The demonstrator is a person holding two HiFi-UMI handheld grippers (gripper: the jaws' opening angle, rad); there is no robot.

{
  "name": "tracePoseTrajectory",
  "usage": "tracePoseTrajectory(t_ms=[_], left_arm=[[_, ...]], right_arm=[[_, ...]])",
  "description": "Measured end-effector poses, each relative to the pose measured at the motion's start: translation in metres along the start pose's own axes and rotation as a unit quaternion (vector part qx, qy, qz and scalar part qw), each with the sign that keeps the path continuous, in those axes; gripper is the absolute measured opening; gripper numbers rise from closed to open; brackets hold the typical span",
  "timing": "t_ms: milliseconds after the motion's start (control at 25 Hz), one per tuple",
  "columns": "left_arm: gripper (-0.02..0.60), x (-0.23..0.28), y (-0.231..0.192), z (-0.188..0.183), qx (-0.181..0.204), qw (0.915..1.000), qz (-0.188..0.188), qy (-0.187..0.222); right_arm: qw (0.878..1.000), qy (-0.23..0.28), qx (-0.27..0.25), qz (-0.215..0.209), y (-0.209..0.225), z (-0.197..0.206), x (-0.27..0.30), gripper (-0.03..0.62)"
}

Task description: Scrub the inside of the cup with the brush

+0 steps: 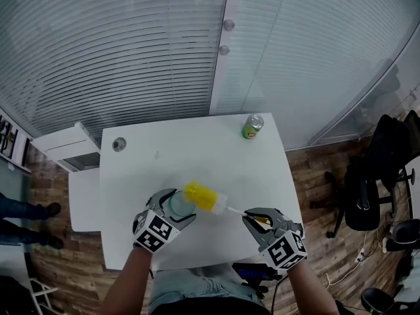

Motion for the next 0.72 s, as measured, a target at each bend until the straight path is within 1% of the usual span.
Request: tracePoseTrajectory(t_ms=[480, 720], left_arm=[[0.407, 0.002, 0.005, -0.007, 0.042, 0.9986, 0.0, -0.031], [0.407, 0.007, 0.013, -0.01, 0.085, 0.9944, 0.005, -0.063]], right_arm=[[0.998, -0.024, -0.055, -0.033, -0.004, -0.001, -0.001, 0.037], [0.993, -0.052, -0.087, -0.053, -0.008, -0.002, 0.006, 0.037]])
Point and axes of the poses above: the fingertips, and each gripper's own axes: x forward along the fingers, y to its right, z out of its underside, the point moved 8 cm from there along -x, backward along the fingers, and after that the axes turned 5 degrees about y, right-handed, at the moved point
